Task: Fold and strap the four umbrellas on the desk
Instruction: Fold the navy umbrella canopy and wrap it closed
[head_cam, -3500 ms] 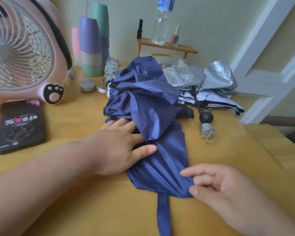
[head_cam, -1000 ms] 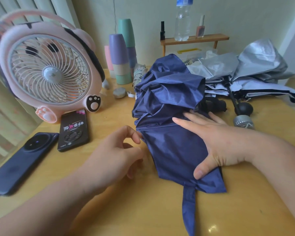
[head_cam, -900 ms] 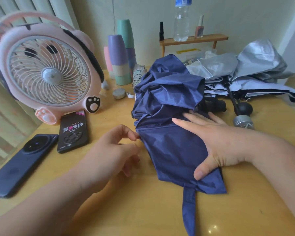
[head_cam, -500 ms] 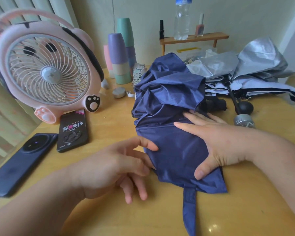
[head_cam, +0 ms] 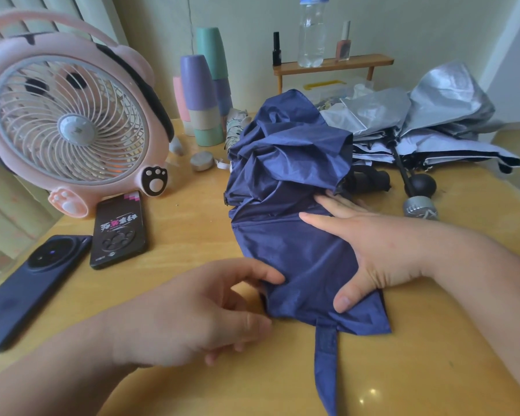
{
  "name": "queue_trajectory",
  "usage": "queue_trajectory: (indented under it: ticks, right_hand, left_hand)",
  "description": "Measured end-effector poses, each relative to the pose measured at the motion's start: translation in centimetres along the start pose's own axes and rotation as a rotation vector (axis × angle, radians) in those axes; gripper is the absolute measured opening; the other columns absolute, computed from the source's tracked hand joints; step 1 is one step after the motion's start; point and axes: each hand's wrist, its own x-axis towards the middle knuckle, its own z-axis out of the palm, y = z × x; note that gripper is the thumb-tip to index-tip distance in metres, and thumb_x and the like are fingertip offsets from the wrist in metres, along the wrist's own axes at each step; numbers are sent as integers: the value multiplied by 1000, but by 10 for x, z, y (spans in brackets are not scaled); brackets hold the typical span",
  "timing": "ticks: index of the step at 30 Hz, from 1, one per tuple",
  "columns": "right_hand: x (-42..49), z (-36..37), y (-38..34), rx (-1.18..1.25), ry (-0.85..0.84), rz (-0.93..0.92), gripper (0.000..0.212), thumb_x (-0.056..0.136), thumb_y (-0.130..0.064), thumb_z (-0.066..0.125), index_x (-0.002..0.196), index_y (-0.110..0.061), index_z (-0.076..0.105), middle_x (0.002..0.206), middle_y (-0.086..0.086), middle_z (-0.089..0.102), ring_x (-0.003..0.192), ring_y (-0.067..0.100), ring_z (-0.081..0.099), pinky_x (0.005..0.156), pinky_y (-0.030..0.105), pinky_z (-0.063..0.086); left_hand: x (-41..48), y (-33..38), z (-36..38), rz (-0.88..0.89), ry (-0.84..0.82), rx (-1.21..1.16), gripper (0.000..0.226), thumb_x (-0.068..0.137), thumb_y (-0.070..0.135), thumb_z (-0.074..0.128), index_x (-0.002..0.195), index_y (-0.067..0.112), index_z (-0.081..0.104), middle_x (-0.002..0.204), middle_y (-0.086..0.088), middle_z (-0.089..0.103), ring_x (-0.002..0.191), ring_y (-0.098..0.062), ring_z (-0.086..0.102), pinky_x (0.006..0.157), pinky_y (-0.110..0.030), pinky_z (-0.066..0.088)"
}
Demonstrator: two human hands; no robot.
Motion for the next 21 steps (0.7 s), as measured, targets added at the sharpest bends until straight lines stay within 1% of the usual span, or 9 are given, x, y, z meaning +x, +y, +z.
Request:
queue_trajectory:
  ticks: [3, 5, 9, 13, 15, 17, 19, 20, 21]
  right_hand:
    - [0, 0, 1, 4, -2, 1, 152, 24, -100, 59, 151, -60, -14, 155, -31, -36, 147, -1, -32, 128, 39, 3]
    - [1, 0, 1, 9, -3, 2, 152, 23, -100, 59, 151, -61, -14, 155, -31, -36, 147, -1, -32, 128, 39, 3]
    - [0, 0, 1, 18, -10, 2, 152, 24, -98, 62, 150, -62, -14, 154, -33, -36, 147, 0, -31, 128, 39, 3]
    - [-2, -3, 2, 16, -30, 8, 151, 23, -95, 65, 149, -64, -13, 154, -34, -35, 147, -2, -29, 128, 39, 5]
    - [-2, -5, 2, 8, -30, 8, 151, 23, -93, 66, 149, -65, -13, 152, -37, -34, 147, -3, -28, 128, 39, 6]
    - [-2, -5, 2, -1, -24, 11, 151, 24, -91, 66, 149, -65, -13, 154, -36, -33, 147, -4, -26, 128, 37, 6]
    - [-2, -5, 2, -9, -11, 10, 150, 28, -89, 71, 150, -64, -12, 157, -32, -31, 148, -4, -24, 127, 36, 5]
    - [-2, -5, 1, -19, 0, 6, 149, 31, -87, 74, 150, -63, -12, 158, -31, -31, 148, -3, -24, 127, 35, 4]
    - [-1, -4, 2, -32, 10, 6, 148, 35, -85, 77, 151, -62, -12, 159, -29, -30, 148, -3, -25, 127, 35, 3]
  left_hand:
    - [7, -1, 4, 44, 156, -132, 36, 75, 17, 79, 107, 29, 67, 95, -7, 68, 54, -27, 60, 41, -27, 45]
    - [7, -1, 5, 18, 161, -137, 35, 74, 18, 80, 106, 23, 65, 88, -6, 66, 45, -24, 55, 37, -24, 42]
    - [8, 2, 3, -26, 167, -26, 25, 73, 19, 79, 93, 30, 70, 80, -3, 64, 40, -17, 47, 36, -22, 37]
    - [10, 2, -3, -55, 184, 167, 32, 79, 15, 77, 97, 40, 72, 80, 3, 68, 48, -10, 48, 45, -17, 39]
    - [7, 4, -2, -76, 170, 243, 33, 76, 23, 73, 100, 45, 70, 82, 1, 70, 50, -9, 48, 50, -17, 40]
    - [3, 11, 0, -66, 184, 376, 24, 78, 31, 76, 98, 42, 71, 81, 4, 71, 51, -6, 47, 53, -18, 41]
    - [7, 16, -2, 117, 377, 664, 8, 85, 42, 74, 90, 38, 70, 77, 16, 66, 56, -3, 51, 55, -11, 39]
    - [12, 21, -5, 261, 497, 815, 14, 88, 50, 66, 90, 37, 68, 78, 18, 64, 64, -1, 53, 58, -10, 39]
    - [18, 26, -9, 391, 551, 948, 24, 91, 58, 58, 95, 37, 68, 85, 20, 62, 76, 1, 55, 65, -10, 41]
